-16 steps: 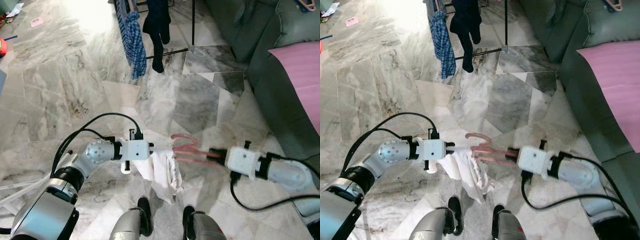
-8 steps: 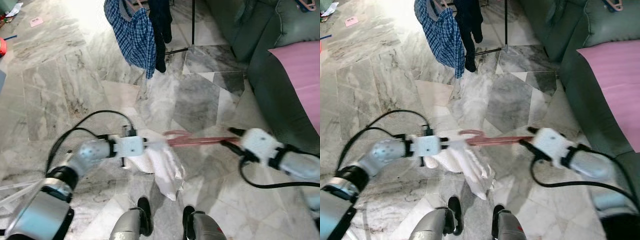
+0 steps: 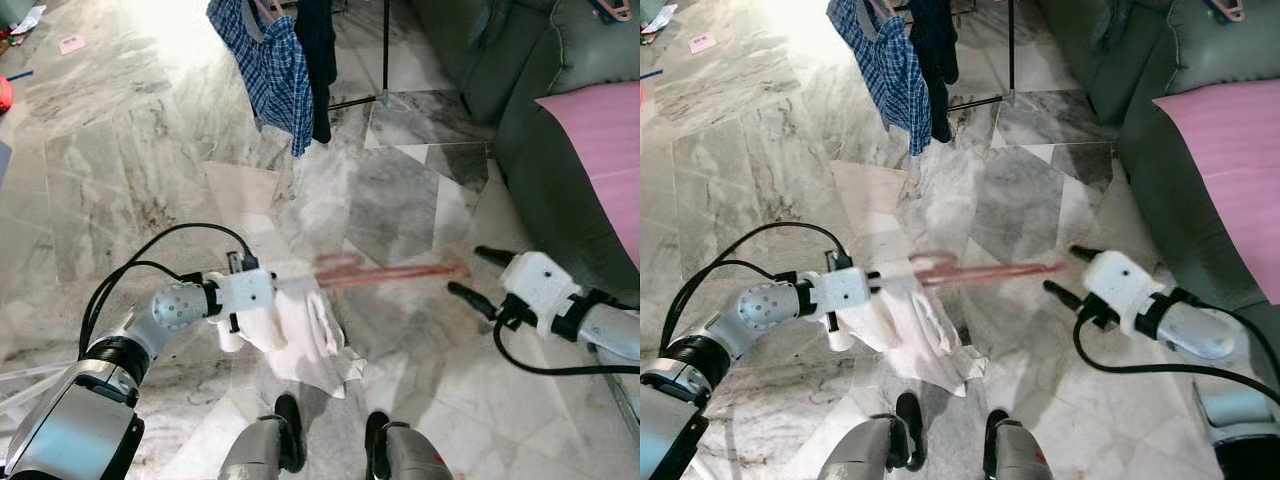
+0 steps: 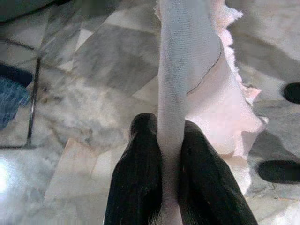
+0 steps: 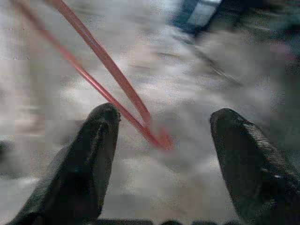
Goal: Hang hanger
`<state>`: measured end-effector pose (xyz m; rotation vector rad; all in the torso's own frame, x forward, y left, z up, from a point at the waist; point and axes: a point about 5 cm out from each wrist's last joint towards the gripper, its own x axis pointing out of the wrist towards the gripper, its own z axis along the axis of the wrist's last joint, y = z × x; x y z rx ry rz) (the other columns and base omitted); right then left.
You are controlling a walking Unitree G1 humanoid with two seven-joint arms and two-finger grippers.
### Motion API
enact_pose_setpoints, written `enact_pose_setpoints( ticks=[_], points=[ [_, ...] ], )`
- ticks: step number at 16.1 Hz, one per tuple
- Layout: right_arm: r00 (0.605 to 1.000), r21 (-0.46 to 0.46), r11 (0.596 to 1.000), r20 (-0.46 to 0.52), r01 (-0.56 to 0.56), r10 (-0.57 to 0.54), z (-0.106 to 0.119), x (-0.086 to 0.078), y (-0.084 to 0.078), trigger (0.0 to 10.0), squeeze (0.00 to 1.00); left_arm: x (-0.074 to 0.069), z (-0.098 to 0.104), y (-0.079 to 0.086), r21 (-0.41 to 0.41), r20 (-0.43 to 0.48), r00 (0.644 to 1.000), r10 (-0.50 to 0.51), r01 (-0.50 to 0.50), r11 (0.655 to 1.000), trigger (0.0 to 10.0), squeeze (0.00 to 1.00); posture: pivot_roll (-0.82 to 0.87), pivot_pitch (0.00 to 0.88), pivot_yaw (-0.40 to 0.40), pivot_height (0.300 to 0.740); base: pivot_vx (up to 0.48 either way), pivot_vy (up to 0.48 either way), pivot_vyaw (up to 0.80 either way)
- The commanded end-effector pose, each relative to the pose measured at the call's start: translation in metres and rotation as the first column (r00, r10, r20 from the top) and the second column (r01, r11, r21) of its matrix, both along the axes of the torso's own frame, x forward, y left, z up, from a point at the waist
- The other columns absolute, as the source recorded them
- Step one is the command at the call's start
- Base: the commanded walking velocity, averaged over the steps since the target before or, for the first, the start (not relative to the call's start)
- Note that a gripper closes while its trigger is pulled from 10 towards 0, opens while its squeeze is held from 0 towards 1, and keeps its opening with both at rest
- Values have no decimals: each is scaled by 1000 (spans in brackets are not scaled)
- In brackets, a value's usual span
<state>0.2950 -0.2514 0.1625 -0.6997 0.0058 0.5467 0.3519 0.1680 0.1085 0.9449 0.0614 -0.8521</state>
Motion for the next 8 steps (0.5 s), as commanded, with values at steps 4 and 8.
enact_pose_setpoints(
  ticks=[4, 8],
  points=[
    [925, 200, 916, 90, 347, -370, -3, -1, -30, 10000, 1000, 9, 18, 6, -230, 55, 987, 151, -135, 964, 0, 0, -50, 315, 60, 740, 0, 0, 0],
    [851, 457, 750, -31, 479, -525, -27, 0, -23, 10000, 1000, 17, 48, -16, -404, 100, 991, 90, -42, 914, 0, 0, -45, 313, 59, 740, 0, 0, 0]
  ],
)
